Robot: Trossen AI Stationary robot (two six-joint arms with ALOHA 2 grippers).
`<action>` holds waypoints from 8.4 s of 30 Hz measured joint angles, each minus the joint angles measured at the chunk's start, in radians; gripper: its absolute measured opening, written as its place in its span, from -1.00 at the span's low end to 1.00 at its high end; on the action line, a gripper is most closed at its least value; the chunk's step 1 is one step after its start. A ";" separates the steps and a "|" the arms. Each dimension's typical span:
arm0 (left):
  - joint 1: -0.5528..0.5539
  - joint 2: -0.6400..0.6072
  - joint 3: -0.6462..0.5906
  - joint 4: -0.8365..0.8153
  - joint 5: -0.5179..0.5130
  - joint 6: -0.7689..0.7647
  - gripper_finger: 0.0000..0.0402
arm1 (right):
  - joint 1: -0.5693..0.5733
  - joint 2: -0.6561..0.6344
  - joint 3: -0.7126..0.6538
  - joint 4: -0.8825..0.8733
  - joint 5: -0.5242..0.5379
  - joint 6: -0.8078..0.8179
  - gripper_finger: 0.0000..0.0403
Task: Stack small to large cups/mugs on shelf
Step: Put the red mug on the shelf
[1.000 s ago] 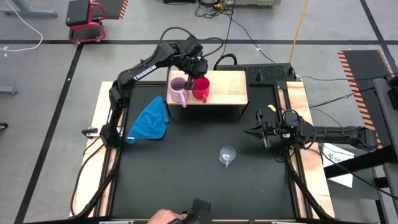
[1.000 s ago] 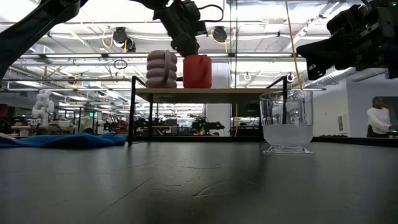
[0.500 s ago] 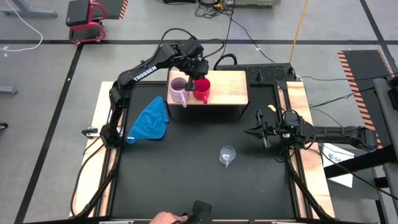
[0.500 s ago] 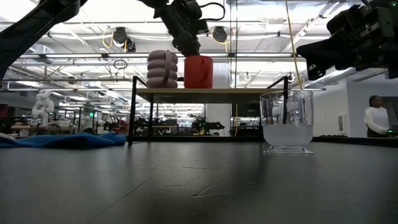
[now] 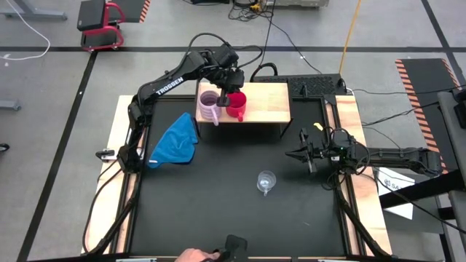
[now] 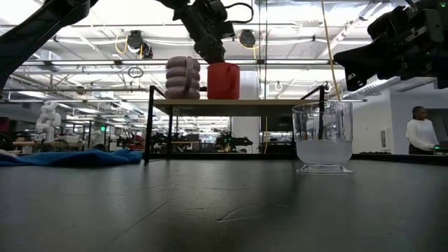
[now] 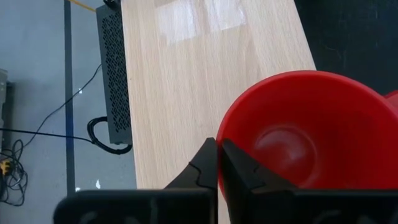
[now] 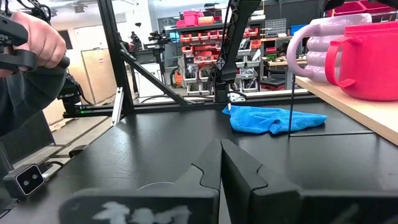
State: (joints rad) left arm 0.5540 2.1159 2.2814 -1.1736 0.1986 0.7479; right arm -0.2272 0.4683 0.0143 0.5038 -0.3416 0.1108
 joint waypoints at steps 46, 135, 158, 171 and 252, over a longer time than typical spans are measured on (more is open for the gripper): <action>-0.040 0.005 -0.002 0.001 -0.103 0.050 -0.99 | 0.000 0.005 0.000 -0.001 0.000 0.007 -1.00; 0.034 -0.030 0.000 -0.036 0.166 -0.758 -0.35 | 0.000 0.004 0.000 0.024 -0.001 0.027 -1.00; 0.017 -0.030 0.000 0.050 0.246 -0.706 -0.31 | 0.000 0.004 0.000 0.013 -0.001 0.027 -1.00; 0.017 -0.029 -0.001 0.013 0.227 -0.755 0.23 | 0.000 0.005 0.000 -0.008 -0.001 0.023 -1.00; -0.045 -0.034 0.035 -0.191 -0.046 -0.236 -0.97 | 0.000 0.004 0.000 0.040 -0.001 0.034 -1.00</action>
State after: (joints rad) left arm 0.5085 2.0819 2.3165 -1.3642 0.1524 0.5121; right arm -0.2272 0.4725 0.0145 0.5437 -0.3422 0.1451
